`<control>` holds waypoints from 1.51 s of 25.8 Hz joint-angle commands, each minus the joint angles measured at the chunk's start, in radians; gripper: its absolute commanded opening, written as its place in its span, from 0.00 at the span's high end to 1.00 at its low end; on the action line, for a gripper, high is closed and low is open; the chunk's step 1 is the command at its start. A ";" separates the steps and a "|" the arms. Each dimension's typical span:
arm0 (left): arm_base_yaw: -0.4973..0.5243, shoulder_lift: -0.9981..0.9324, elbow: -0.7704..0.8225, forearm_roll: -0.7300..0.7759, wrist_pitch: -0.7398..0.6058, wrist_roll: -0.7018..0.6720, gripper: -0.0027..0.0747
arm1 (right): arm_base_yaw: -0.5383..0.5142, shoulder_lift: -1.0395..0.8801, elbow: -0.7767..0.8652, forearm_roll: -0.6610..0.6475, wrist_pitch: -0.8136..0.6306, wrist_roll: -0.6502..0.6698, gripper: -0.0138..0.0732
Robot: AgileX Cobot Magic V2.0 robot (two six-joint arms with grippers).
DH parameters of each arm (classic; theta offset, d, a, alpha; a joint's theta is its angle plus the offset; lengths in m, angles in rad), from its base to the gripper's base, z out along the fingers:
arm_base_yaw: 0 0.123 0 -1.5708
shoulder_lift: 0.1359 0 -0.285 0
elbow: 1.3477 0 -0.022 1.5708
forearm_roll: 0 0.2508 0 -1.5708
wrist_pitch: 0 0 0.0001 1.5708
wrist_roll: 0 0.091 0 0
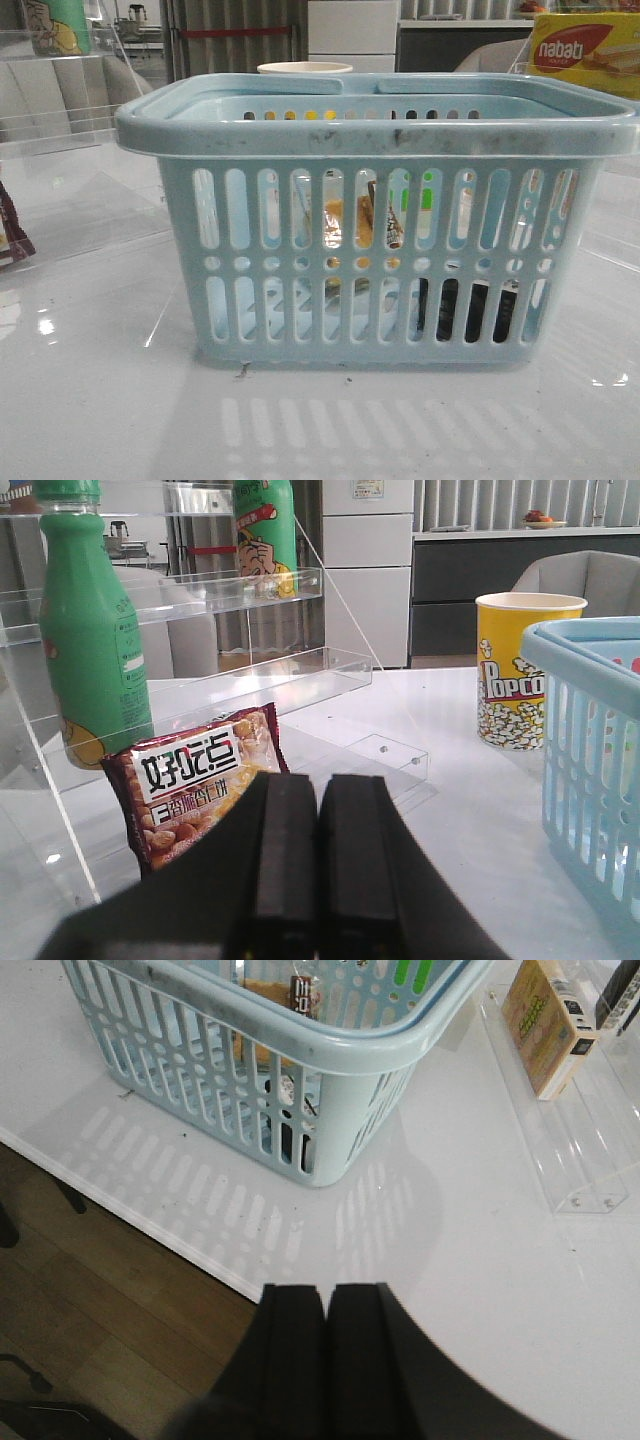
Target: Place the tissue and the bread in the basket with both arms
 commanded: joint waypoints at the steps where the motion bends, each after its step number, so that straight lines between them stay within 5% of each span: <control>1: 0.002 -0.018 0.000 -0.004 -0.091 -0.011 0.85 | -0.002 0.014 -0.024 -0.010 -0.074 -0.008 0.77; 17: 0.002 -0.018 0.000 -0.004 -0.091 -0.011 0.85 | -0.003 -0.003 -0.004 -0.027 -0.103 -0.009 0.77; 30: 0.002 -0.018 0.000 -0.004 -0.091 -0.011 0.85 | -0.235 -0.177 0.373 -0.031 -0.713 -0.009 0.77; 39: 0.002 -0.018 0.000 -0.004 -0.091 -0.011 0.85 | -0.332 -0.202 0.591 -0.005 -0.975 -0.007 0.77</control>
